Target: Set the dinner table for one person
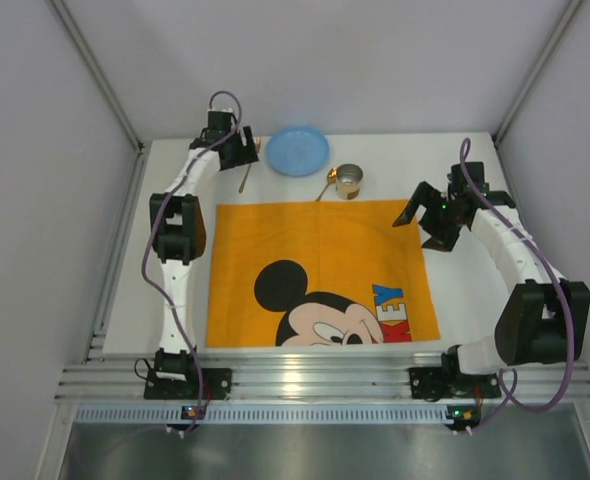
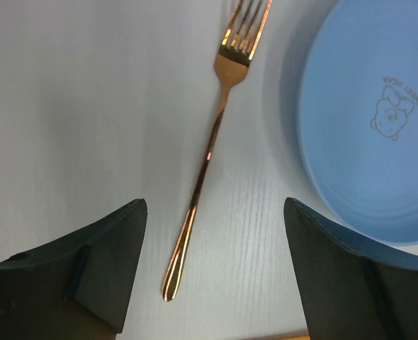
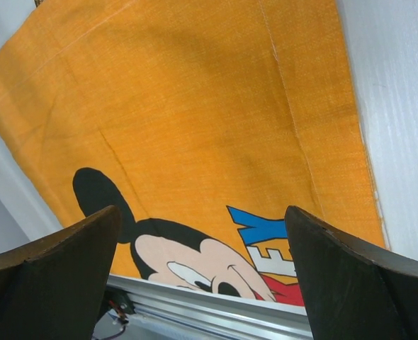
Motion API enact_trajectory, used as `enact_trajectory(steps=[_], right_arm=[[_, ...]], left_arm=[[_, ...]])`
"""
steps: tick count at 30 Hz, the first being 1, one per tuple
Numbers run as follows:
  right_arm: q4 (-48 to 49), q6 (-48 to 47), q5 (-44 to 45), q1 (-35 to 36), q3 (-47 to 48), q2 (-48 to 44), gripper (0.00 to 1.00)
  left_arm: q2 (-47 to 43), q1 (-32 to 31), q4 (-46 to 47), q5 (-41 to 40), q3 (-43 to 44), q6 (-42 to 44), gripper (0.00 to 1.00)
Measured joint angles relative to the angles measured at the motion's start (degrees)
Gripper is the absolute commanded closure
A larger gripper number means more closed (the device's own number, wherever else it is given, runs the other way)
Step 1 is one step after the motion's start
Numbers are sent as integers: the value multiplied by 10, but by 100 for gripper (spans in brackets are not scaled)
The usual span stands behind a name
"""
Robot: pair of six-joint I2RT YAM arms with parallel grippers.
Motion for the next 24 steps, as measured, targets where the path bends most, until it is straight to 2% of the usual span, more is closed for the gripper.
enact_trajectory(steps=[9, 14, 24], right_arm=[[-41, -26, 16, -9, 4, -11, 0], [-57, -35, 25, -11, 19, -11, 0], [-63, -33, 30, -11, 21, -1, 0]], left_arm=[[61, -64, -11, -91, 46, 53, 23], [71, -58, -14, -118, 65, 54, 29], [40, -41, -1, -101, 57, 57, 28]])
